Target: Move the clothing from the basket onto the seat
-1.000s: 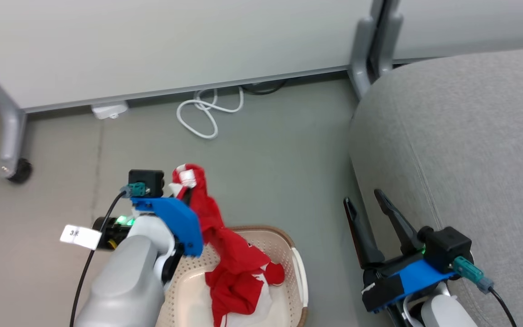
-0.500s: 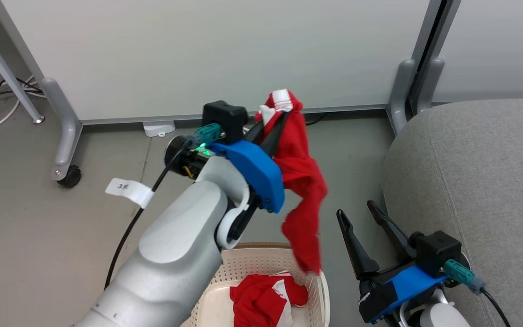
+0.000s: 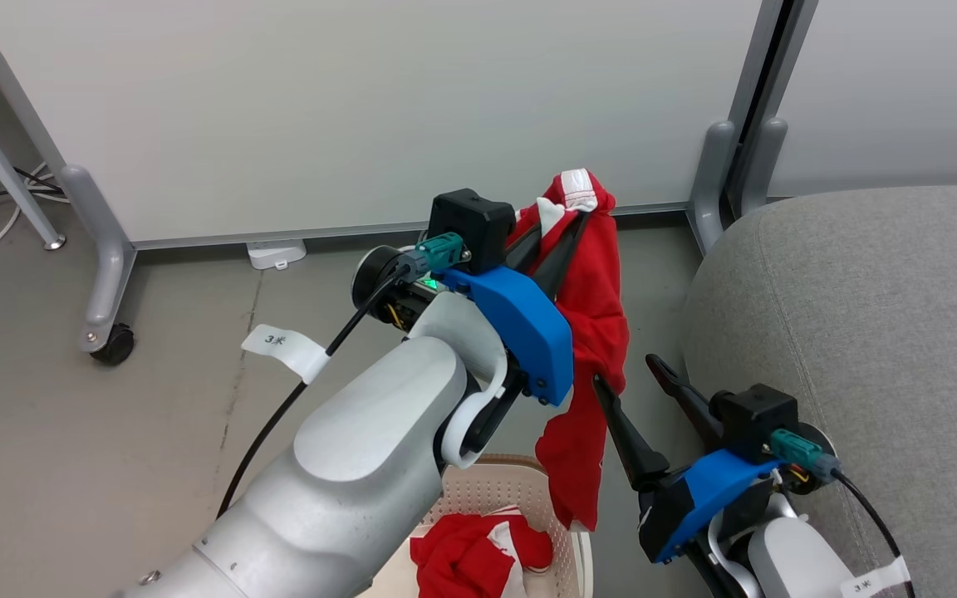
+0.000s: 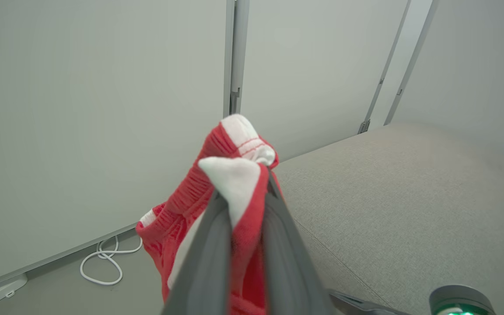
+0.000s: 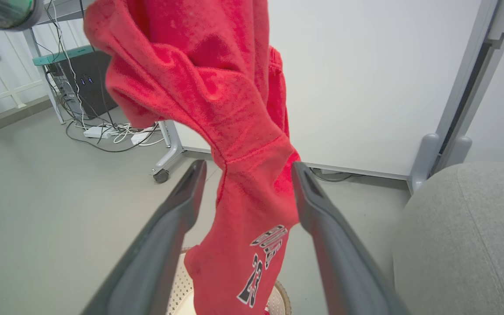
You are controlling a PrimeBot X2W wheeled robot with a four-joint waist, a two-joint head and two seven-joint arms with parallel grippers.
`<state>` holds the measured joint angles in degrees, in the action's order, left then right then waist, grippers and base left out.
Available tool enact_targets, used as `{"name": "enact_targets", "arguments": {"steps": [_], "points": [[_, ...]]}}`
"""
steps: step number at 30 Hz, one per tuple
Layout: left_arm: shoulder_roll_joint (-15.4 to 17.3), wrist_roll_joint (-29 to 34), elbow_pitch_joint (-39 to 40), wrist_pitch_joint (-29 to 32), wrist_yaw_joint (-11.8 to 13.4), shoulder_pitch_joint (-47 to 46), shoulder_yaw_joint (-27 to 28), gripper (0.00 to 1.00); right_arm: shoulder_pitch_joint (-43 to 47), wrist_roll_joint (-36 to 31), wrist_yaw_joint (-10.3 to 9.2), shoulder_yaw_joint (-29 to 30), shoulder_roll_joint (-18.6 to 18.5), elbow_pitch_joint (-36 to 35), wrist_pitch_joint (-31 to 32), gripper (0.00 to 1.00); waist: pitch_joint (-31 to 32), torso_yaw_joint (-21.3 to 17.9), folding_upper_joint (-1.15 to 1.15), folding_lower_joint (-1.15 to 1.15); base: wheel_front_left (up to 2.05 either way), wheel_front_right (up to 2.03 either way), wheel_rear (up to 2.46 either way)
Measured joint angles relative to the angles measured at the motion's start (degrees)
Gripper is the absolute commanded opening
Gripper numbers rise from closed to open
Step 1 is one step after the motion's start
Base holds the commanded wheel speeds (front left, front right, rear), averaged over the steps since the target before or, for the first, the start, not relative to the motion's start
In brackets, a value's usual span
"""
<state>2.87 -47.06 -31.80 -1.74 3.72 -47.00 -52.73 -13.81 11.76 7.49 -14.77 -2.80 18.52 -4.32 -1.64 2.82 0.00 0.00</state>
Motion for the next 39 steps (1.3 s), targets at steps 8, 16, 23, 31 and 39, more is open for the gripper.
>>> {"name": "enact_targets", "arguments": {"steps": [8, 16, 23, 31, 39], "points": [[0.0, -2.97, -0.37, -1.24, 0.78, -1.7, -3.55, 0.0, -6.24, 1.87, 0.0, -1.45, 0.0, 10.77, -0.18, 1.0, 0.08, 0.45, 0.0, 0.0, 0.0, 0.0, 0.0], [0.0, -5.41, 0.18, -3.15, 1.25, -3.0, -6.73, 0.0, -12.01, 2.96, 0.0, -1.4, -0.01, 21.18, -2.94, 0.0, 0.54, 1.81, 0.0, 0.0, 0.0, 0.0, 0.0], [0.01, -7.14, -1.2, -3.9, 1.55, -3.77, -8.53, 0.0, -14.41, 4.98, 0.0, -2.92, -0.01, 26.58, -5.68, 0.0, 0.81, 2.2, 0.0, 0.0, 0.0, 0.0, 0.0], [0.01, -9.03, -3.14, -3.63, 1.87, -4.11, -9.7, 0.0, -15.84, 7.0, 0.0, -5.33, -0.01, 29.3, -7.37, 0.0, 0.78, 1.23, 0.0, 0.0, 0.0, 0.0, 0.0], [0.0, -9.99, -4.17, -4.71, 1.94, -4.97, -11.07, 0.47, -16.75, 7.86, 0.0, -6.46, -0.02, 31.07, -8.31, 0.0, 0.65, 0.72, 0.0, 0.0, 0.0, 0.0, 0.0]]}}
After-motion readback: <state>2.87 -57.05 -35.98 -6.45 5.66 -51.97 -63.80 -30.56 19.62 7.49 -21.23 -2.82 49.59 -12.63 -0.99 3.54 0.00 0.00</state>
